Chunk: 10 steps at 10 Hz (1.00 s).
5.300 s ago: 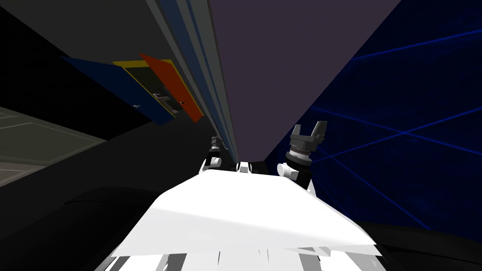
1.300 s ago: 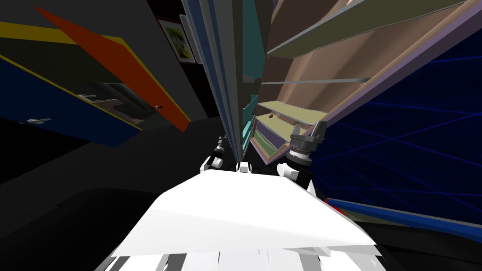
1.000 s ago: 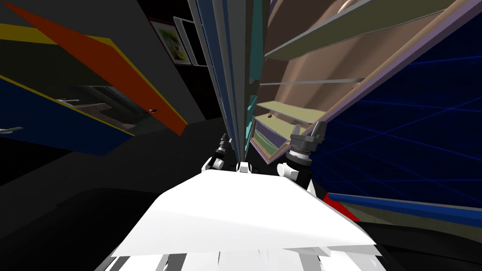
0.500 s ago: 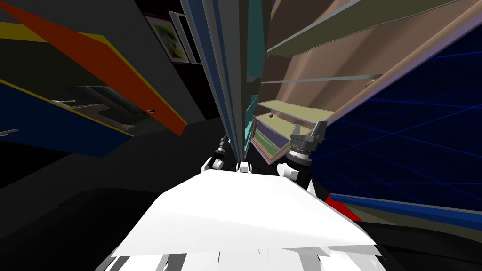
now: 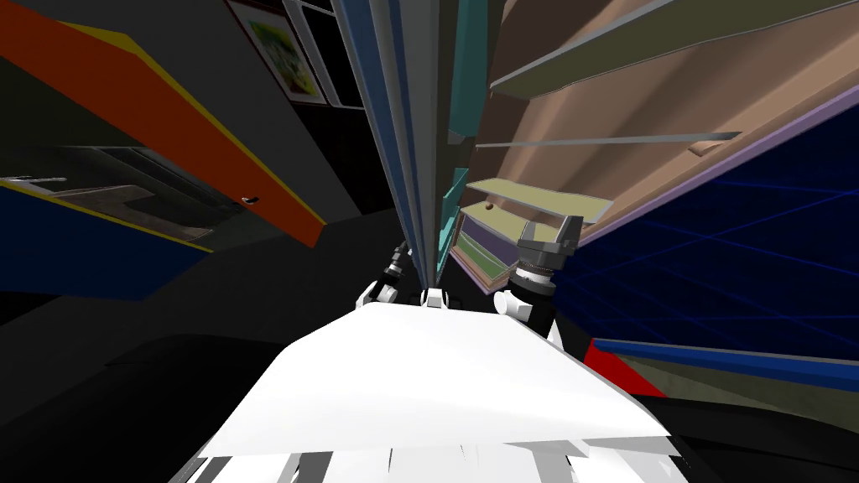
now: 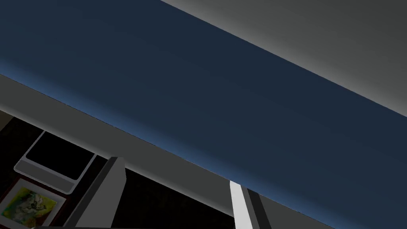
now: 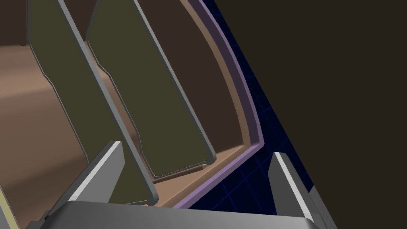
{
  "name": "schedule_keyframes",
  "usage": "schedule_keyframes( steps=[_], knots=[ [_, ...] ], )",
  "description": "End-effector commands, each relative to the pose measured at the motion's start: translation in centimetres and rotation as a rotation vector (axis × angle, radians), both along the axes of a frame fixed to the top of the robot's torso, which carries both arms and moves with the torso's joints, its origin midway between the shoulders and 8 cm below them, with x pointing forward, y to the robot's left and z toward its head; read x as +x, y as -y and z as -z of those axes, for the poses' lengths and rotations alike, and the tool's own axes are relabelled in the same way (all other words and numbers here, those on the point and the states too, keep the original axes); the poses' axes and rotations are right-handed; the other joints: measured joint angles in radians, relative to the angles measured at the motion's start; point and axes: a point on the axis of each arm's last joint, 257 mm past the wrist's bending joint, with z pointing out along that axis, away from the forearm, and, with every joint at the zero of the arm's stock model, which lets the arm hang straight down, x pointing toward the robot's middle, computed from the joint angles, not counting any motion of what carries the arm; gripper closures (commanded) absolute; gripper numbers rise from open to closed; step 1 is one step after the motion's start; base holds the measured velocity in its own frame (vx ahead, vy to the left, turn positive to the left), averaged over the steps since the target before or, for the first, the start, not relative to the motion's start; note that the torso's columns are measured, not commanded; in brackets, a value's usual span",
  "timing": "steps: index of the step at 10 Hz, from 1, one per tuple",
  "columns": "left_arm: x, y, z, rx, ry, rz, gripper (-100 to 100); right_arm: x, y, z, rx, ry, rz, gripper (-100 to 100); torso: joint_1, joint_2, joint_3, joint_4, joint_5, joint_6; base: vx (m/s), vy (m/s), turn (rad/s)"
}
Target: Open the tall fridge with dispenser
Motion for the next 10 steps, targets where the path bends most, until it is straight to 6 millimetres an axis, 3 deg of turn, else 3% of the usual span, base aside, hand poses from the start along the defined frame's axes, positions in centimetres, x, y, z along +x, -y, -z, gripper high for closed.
schedule_keyframes(
  steps=[1, 3, 4, 6, 8, 9, 10],
  knots=[
    [-0.3, 0.5, -1.3, -0.011, 0.027, 0.027, 100, 0.0, 0.0, 0.0, 0.000, 0.000, 0.000, 0, 0.003, 0.000, 0.000, -0.002, 0.001, 0.001, 0.083, 0.194, -0.070],
    [-0.3, 0.5, -1.1, -0.010, 0.024, 0.031, 100, 0.0, 0.0, 0.0, 0.000, 0.000, 0.000, 0, 0.006, -0.004, -0.001, -0.006, 0.003, 0.002, 0.055, 0.154, -0.056],
    [-0.5, 1.1, -0.2, -0.006, 0.016, 0.045, -100, 0.0, 0.0, 0.0, 0.000, 0.000, 0.000, 0, 0.000, -0.002, 0.000, -0.006, 0.002, 0.002, 0.031, 0.104, -0.138],
    [-0.6, 1.5, 0.5, -0.003, 0.010, 0.054, -100, 0.0, 0.0, 0.0, 0.000, 0.000, 0.000, 0, 0.002, -0.005, -0.001, -0.009, 0.003, 0.006, 0.018, 0.122, -0.110],
    [-0.3, 1.0, -1.6, -0.013, 0.035, 0.047, -100, 0.0, 0.0, 0.0, 0.000, 0.000, 0.000, 0, -0.002, -0.006, -0.002, -0.011, 0.003, 0.006, 0.013, 0.038, 0.048],
    [-0.3, 0.9, -1.7, -0.011, 0.047, 0.043, -100, 0.0, 0.0, 0.0, 0.000, 0.000, 0.000, 0, -0.004, -0.009, -0.004, -0.011, 0.002, 0.007, 0.010, 0.011, 0.041],
    [-0.3, 0.8, -1.7, -0.010, 0.046, 0.042, 100, 0.0, 0.0, 0.0, 0.000, 0.000, 0.000, 0, -0.001, -0.008, -0.003, -0.009, 0.002, 0.005, 0.000, 0.000, 0.000]
  ],
)
